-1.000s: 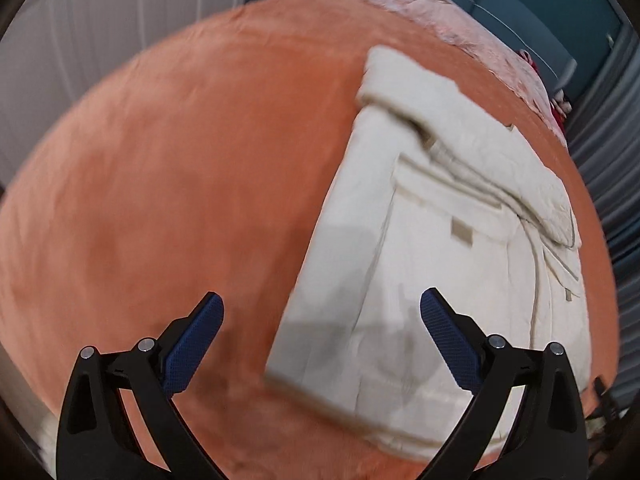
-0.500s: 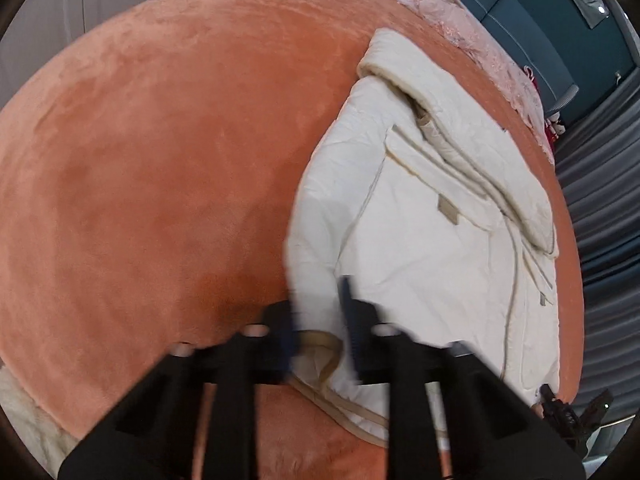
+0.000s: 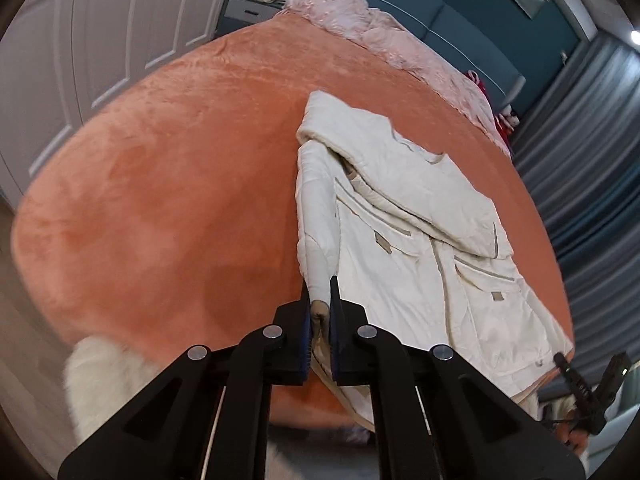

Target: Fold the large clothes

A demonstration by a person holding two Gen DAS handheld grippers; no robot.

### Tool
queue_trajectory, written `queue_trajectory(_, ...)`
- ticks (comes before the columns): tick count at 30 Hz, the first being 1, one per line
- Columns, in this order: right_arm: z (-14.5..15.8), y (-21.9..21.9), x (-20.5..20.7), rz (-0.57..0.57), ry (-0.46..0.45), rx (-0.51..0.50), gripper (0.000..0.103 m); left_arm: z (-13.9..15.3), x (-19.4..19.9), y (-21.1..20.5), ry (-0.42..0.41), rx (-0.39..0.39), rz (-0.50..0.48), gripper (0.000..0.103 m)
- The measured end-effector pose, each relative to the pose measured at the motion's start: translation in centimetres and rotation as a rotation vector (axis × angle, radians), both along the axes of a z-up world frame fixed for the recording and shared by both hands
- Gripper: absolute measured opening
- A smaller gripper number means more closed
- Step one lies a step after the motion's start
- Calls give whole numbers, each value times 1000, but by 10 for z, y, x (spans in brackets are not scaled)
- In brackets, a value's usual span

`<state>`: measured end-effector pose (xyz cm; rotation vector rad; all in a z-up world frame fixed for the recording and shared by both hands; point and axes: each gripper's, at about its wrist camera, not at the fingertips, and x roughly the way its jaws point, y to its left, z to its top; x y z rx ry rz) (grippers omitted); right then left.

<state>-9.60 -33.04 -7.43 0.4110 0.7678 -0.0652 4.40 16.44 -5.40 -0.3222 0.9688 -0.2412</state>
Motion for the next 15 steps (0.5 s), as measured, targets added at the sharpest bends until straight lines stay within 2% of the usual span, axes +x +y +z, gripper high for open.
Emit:
queue_trajectory(5,25,12,-53,66,0,-41,3,32,-55,18,-16,14,-20,5)
queue_trajectory(8,48,14,-63,66,-59,-62,3,60,-67,19,-84,23,-15,5)
queue_trajectory(11,71,10,-40,57,-142,-104,3,78,-52,10,-145,7,-27,5)
queue_trajectory(15,102,4,26,38,-264,-171,3,97,6,-12,-237,58,-15,6)
